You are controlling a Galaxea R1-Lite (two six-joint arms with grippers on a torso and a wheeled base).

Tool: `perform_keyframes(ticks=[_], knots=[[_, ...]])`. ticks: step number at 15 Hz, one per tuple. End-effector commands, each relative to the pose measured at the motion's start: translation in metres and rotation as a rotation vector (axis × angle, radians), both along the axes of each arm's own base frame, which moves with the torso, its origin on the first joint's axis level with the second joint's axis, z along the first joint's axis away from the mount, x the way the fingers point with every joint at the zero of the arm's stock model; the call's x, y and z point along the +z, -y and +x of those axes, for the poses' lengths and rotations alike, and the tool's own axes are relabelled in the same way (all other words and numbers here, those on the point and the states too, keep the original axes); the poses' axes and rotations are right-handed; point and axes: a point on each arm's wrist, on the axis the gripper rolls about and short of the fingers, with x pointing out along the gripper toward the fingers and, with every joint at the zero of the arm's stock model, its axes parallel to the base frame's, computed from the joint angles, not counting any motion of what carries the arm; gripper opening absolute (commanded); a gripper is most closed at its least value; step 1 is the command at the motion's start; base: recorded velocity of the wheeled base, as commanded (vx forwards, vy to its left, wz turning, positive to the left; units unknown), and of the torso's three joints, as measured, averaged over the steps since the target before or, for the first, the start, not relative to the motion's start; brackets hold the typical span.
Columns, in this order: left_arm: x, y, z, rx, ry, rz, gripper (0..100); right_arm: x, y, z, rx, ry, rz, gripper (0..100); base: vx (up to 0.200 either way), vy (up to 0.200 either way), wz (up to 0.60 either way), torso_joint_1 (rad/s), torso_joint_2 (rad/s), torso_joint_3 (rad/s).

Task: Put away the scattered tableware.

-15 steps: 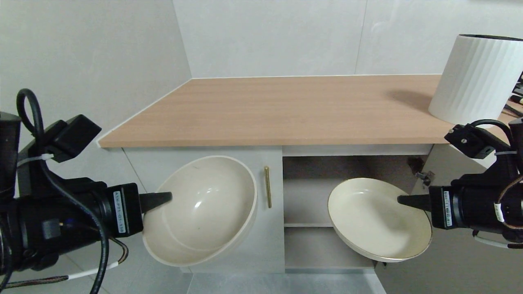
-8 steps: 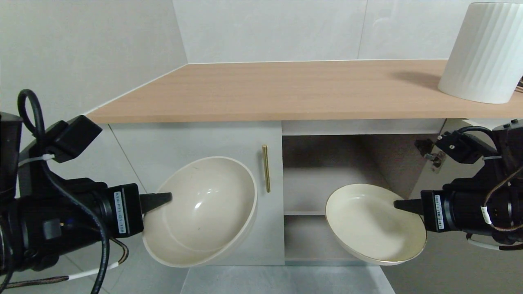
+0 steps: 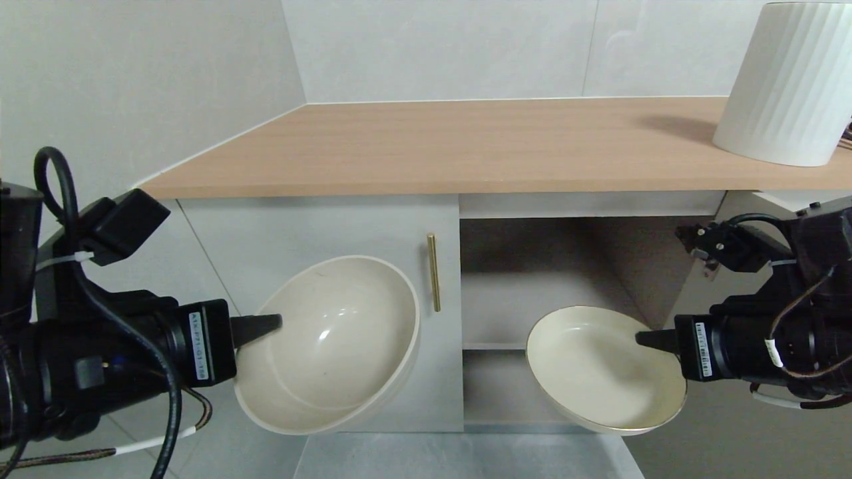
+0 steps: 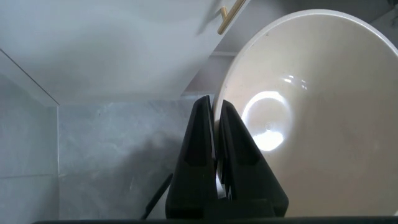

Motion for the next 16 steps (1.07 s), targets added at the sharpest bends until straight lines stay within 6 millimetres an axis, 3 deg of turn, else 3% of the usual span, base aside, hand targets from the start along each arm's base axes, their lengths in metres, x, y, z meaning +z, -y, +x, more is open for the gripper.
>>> perform_keyframes(ticks=[1,6,7,9,12,16], knots=[[-0.001,0.000,0.000,0.000,-0.004,0.003,0,-0.012,-0.006,0.009,0.001,-0.046,-0.027,0,0.000,0.000,0.00,0.000,0.00,0.000],[-0.003,0.001,0.001,-0.001,-0.012,0.007,0,-0.058,-0.029,0.049,-0.001,-0.171,-0.106,0,0.000,0.000,0.00,0.000,0.00,0.000],[-0.003,0.001,0.002,-0.002,-0.013,0.008,0,-0.086,-0.038,0.069,-0.064,-0.202,-0.128,0,0.000,0.000,0.00,0.000,0.00,0.000],[-0.003,0.001,0.002,-0.002,-0.015,0.008,0,-0.119,-0.047,0.100,-0.197,-0.197,-0.113,0,0.000,0.000,0.00,0.000,0.00,0.000],[-0.005,0.002,0.003,-0.002,-0.020,0.012,0,-0.161,-0.048,0.130,-0.329,-0.158,-0.116,0,0.000,0.000,0.00,0.000,0.00,0.000],[-0.005,0.003,0.003,-0.004,-0.020,0.012,0,-0.189,-0.043,0.161,-0.432,-0.076,-0.106,0,0.000,0.000,0.00,0.000,0.00,0.000]])
